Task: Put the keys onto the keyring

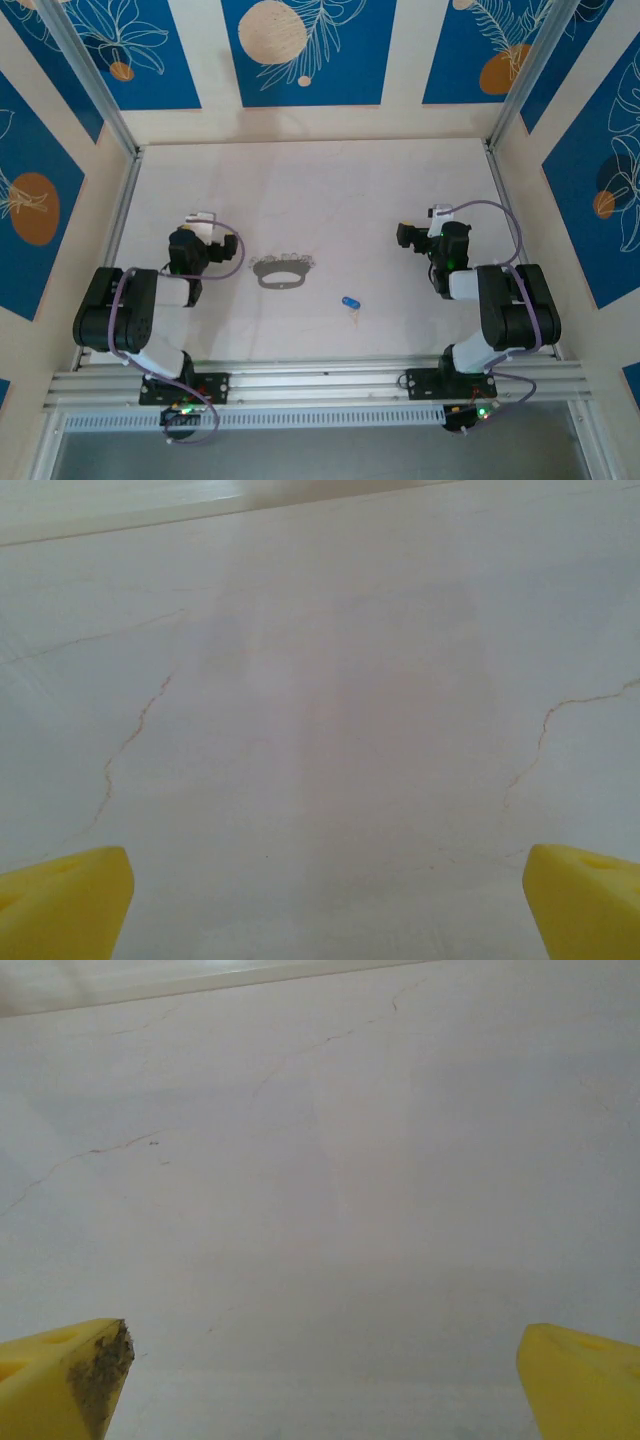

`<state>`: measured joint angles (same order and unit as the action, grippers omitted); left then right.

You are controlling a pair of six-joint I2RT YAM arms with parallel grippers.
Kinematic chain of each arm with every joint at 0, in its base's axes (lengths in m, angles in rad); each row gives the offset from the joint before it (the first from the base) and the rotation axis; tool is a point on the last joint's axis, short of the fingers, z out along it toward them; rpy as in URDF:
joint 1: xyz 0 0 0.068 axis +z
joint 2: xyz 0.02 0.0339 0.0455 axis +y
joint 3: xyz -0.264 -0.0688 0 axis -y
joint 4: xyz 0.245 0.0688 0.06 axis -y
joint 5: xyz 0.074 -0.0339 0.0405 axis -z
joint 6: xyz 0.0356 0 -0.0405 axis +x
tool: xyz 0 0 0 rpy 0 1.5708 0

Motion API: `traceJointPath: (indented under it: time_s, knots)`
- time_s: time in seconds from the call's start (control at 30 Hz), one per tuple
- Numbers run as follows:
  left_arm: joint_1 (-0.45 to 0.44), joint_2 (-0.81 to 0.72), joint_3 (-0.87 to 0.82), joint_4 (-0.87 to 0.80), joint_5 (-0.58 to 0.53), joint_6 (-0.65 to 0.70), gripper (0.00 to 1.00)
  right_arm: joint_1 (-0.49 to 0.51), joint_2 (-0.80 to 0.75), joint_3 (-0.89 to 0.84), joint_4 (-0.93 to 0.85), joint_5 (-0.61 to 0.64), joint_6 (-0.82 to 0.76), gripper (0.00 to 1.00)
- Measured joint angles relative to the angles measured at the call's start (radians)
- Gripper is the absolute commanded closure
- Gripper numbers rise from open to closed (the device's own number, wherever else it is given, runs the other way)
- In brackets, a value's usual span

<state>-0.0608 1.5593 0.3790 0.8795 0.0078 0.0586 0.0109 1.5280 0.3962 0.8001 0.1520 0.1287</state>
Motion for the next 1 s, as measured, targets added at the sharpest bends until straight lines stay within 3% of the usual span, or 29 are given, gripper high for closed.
traceJointPath:
  time_s: [0.83,0.93,1.0]
  knots:
    - [0.0,0.0,0.0,0.0,0.0,-0.007,0.0,-0.006,0.0,0.0,0.0,-0.015,0.0,0.0]
    - [0.0,0.0,0.0,0.0,0.0,-0.007,0.0,-0.006,0.0,0.0,0.0,-0.021,0.0,0.09]
    - [0.0,0.0,0.0,0.001,0.0,-0.007,0.0,-0.006,-0.002,0.0,-0.003,-0.021,-0.001,0.1]
